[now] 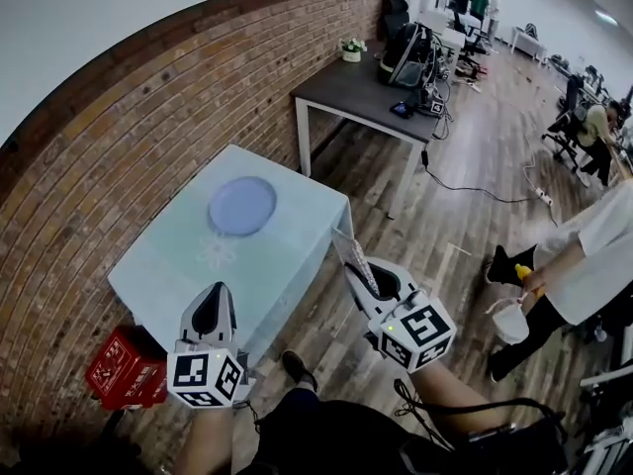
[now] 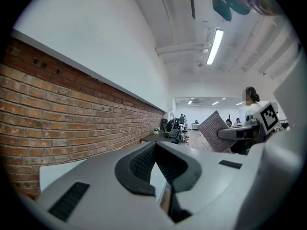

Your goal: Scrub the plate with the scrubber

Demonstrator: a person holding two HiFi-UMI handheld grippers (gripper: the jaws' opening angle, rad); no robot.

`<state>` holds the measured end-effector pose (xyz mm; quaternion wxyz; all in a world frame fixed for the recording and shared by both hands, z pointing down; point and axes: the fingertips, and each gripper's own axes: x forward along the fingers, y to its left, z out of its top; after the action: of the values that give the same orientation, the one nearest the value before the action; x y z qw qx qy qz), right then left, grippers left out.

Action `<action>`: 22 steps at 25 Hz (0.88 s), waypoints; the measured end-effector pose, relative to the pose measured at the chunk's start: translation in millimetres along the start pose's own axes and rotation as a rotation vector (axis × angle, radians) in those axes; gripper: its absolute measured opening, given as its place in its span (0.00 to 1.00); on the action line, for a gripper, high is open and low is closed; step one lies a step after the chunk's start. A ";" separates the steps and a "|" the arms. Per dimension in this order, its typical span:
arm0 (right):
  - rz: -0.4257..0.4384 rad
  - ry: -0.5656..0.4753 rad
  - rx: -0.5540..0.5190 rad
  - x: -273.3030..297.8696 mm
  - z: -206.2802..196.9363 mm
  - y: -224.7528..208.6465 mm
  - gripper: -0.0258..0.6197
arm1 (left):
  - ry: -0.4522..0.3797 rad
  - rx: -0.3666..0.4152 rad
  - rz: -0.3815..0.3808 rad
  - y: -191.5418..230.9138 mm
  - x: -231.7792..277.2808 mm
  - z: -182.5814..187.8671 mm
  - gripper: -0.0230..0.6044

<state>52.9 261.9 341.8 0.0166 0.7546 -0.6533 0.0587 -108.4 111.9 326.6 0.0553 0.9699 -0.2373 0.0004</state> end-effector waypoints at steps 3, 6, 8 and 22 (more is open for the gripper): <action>0.003 0.018 0.001 30.5 2.3 -12.5 0.15 | 0.005 -0.018 0.003 17.3 27.5 -0.4 0.05; 0.014 0.028 0.005 67.5 6.6 -18.0 0.15 | 0.010 -0.021 0.011 40.6 51.7 1.9 0.05; 0.023 0.031 0.009 93.6 8.5 -18.6 0.15 | 0.014 -0.019 0.011 58.9 63.4 3.3 0.05; 0.033 0.113 -0.041 221.4 19.7 -24.2 0.15 | -0.009 -0.119 0.073 165.6 121.5 -3.2 0.05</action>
<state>108.9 45.6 347.9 0.0680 0.7386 -0.6649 0.0882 -76.7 -89.5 350.8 0.1116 0.9556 -0.2724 -0.0159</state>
